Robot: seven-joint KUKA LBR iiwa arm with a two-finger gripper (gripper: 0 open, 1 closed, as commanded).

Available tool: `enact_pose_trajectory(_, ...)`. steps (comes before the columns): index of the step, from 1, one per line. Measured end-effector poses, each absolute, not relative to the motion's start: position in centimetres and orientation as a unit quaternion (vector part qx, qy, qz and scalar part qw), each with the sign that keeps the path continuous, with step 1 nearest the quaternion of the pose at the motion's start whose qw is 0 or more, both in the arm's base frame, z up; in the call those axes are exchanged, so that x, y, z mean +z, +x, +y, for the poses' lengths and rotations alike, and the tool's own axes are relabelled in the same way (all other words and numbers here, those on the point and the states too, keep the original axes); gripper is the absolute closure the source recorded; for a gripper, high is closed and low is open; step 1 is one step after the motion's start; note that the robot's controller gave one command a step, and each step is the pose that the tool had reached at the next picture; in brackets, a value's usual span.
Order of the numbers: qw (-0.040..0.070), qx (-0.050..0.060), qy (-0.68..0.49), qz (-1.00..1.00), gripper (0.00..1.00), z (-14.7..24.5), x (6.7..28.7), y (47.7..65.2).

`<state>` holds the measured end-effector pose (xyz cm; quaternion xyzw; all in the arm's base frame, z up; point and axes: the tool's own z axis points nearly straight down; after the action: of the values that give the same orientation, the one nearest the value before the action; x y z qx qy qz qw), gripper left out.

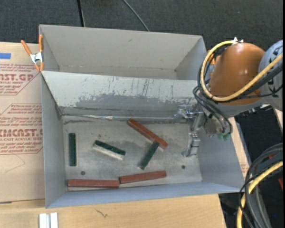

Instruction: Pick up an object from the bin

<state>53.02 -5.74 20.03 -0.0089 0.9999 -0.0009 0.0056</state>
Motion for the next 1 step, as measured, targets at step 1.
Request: enact_pose_trajectory(1, 0.003, 0.000, -0.013, 1.000, 0.00, -3.53, 13.88, 53.09)
